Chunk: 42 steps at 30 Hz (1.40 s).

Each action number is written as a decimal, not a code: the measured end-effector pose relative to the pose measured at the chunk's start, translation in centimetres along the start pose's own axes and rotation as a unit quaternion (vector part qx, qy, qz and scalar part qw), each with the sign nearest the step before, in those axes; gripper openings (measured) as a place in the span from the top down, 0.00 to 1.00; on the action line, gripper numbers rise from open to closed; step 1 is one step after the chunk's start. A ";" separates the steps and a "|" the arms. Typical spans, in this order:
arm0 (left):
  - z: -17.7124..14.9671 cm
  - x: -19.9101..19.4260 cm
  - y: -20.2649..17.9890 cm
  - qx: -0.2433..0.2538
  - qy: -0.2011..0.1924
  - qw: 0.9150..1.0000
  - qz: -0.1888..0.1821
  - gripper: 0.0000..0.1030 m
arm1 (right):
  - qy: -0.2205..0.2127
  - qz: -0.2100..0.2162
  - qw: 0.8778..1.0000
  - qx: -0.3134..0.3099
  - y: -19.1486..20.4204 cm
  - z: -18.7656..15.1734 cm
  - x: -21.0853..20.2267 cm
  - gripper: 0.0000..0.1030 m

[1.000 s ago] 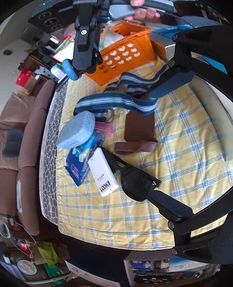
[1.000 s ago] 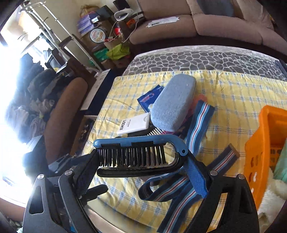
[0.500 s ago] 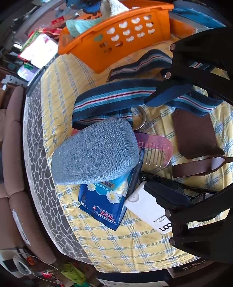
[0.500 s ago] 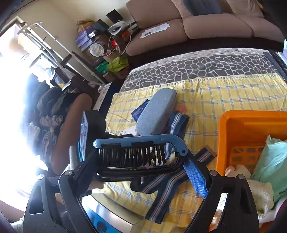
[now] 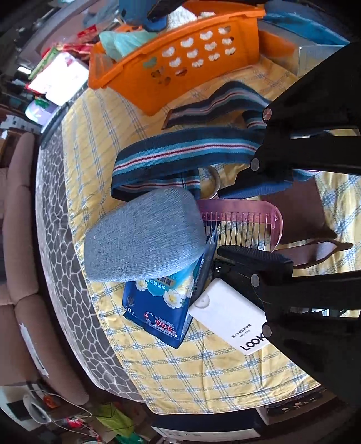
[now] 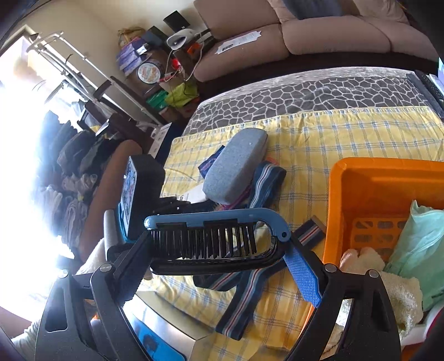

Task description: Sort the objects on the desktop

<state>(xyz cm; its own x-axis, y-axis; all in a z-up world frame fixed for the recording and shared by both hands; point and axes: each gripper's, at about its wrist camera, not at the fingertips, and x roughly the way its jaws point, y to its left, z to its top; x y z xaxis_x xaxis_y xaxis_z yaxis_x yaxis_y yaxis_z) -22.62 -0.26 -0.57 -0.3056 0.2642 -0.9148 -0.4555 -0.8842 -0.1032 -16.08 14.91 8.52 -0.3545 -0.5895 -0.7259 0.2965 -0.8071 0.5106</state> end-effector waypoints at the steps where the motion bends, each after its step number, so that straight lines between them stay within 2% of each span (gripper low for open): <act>1: -0.3 -0.8 0.0 -0.002 -0.005 1.000 -0.002 0.70 | -0.001 -0.001 1.000 0.000 0.1 -0.1 -0.1 0.10; 9: -3.2 -7.3 0.0 -0.023 -0.040 0.999 -0.028 0.71 | -0.017 -0.008 1.000 -0.004 0.6 -0.8 -3.0 0.10; 11: -3.4 -8.8 -0.1 -0.026 -0.048 0.998 -0.022 0.77 | -0.023 -0.012 1.000 -0.004 0.7 -1.0 -4.1 0.10; 16: -3.8 -11.7 -0.5 -0.031 -0.061 0.998 -0.009 0.77 | -0.036 -0.014 0.999 -0.006 1.3 -1.7 -7.0 0.10; 19: -3.8 -12.6 -0.7 -0.035 -0.056 0.998 -0.017 0.77 | -0.042 -0.015 0.999 -0.011 1.7 -2.4 -8.4 0.10; 21: -4.1 -11.8 -1.4 -0.014 -0.036 0.999 0.002 0.72 | -0.044 -0.017 0.999 -0.013 1.9 -2.9 -9.2 0.10; 23: -5.0 -9.4 -1.9 0.006 -0.003 1.000 0.020 0.49 | -0.043 -0.019 0.999 -0.016 2.1 -3.3 -9.6 0.10; 26: -7.2 -4.6 -1.7 0.012 0.049 0.998 0.037 0.46 | -0.034 -0.022 0.999 -0.019 2.0 -4.1 -9.4 0.10; 29: -8.9 -0.8 -1.2 0.010 0.081 0.996 0.045 0.46 | -0.020 -0.027 0.999 -0.023 2.0 -4.9 -8.6 0.10; 30: -9.3 0.0 -1.0 0.008 0.087 0.995 0.045 0.46 | -0.015 -0.028 0.999 -0.024 2.0 -5.1 -8.3 0.10; 32: -9.3 0.1 -0.9 0.008 0.071 0.997 0.036 0.40 | -0.009 -0.029 0.999 -0.026 1.9 -5.4 -7.8 0.10; 35: -9.0 0.3 -0.9 0.012 0.077 0.997 0.030 0.44 | -0.002 -0.028 0.999 -0.025 1.7 -5.4 -6.9 0.10; 36: -9.0 0.2 -1.0 0.017 0.077 0.996 0.034 0.49 | 0.000 -0.028 0.999 -0.025 1.6 -5.4 -6.6 0.10; 37: -8.9 -0.1 -0.9 0.019 0.076 0.996 0.037 0.64 | 0.001 -0.028 0.999 -0.024 1.5 -5.4 -6.3 0.10; 38: -8.9 -0.4 -0.8 0.018 0.072 0.997 0.035 0.70 | 0.003 -0.027 0.999 -0.023 1.5 -5.4 -6.1 0.10; 40: -8.9 -1.4 -0.3 0.007 0.058 0.998 0.038 0.70 | 0.005 -0.025 0.999 -0.021 1.4 -5.4 -5.6 0.10; 42: -9.0 -2.9 0.3 -0.010 0.042 0.999 0.022 0.70 | 0.006 -0.023 1.000 -0.021 1.4 -5.5 -5.3 0.10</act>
<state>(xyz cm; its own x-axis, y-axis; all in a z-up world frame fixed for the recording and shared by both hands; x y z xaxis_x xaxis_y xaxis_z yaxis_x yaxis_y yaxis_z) -14.35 -4.74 -1.51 -0.2534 0.1916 -0.9482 -0.4263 -0.9020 -0.0683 -8.91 17.11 10.50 -0.3578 -0.5513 -0.7537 0.3166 -0.8309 0.4575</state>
